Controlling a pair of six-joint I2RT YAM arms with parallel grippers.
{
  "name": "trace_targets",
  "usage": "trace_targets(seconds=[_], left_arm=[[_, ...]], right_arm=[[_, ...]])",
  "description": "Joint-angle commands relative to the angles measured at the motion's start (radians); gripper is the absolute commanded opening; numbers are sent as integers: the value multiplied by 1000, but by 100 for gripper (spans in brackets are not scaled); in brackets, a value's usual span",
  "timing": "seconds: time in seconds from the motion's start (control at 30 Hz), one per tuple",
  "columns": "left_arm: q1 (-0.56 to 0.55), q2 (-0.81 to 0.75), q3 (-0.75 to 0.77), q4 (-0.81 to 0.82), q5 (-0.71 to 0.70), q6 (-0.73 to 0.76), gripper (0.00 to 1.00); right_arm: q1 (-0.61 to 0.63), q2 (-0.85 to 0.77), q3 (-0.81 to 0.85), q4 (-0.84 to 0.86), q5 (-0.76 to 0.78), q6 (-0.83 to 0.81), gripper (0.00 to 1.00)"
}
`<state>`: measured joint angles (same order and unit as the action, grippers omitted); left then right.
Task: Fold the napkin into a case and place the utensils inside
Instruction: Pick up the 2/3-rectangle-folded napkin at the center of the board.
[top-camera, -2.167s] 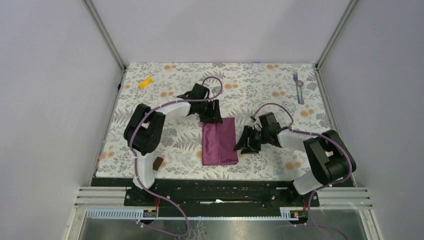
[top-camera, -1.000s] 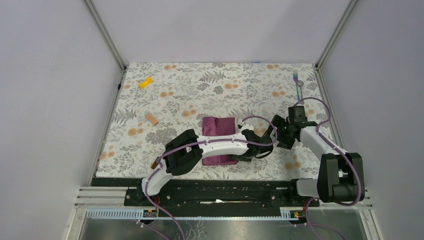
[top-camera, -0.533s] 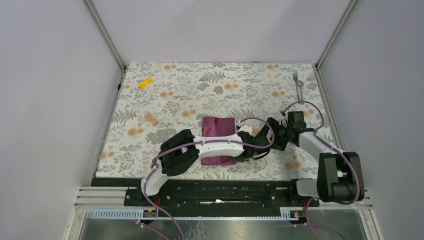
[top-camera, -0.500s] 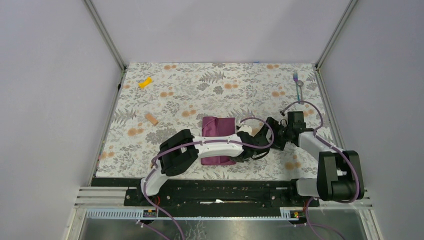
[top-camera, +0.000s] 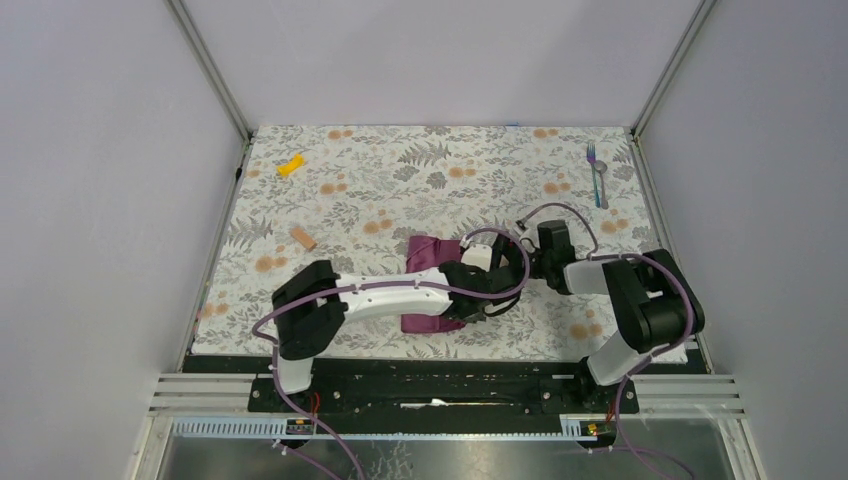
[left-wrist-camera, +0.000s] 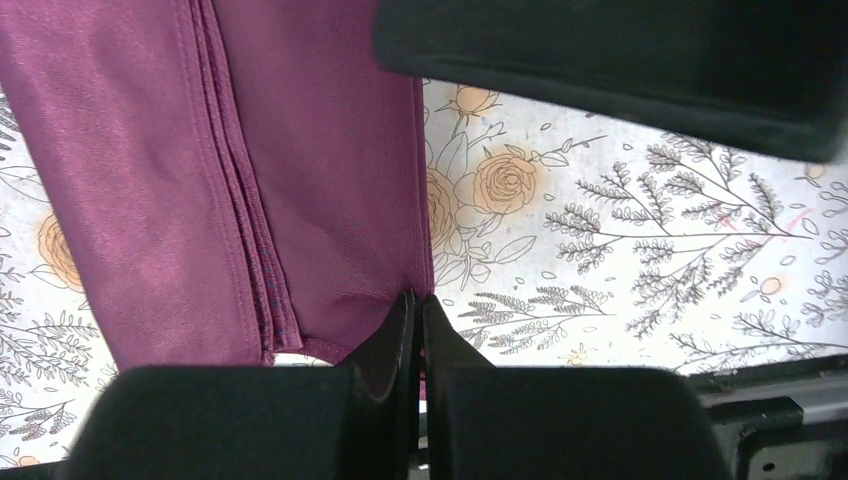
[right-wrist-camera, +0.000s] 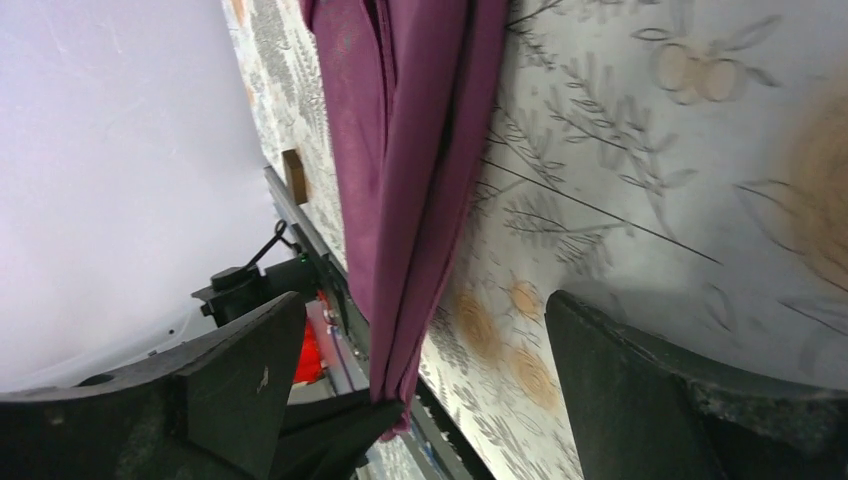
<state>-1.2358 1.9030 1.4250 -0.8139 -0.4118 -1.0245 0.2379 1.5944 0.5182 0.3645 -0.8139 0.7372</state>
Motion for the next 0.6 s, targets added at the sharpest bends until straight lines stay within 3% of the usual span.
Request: trace_targets(seconds=[0.0, 0.1, 0.3, 0.57], left_arm=[[4, -70, -35, 54, 3, 15, 0], [4, -76, -46, 63, 7, 19, 0], [4, -86, -62, 87, 23, 24, 0], [4, -105, -64, 97, 23, 30, 0]], right_arm=[[59, 67, -6, 201, -15, 137, 94], [61, 102, -9, 259, 2, 165, 90], [61, 183, 27, 302, 10, 177, 72], [61, 247, 51, 358, 14, 185, 62]])
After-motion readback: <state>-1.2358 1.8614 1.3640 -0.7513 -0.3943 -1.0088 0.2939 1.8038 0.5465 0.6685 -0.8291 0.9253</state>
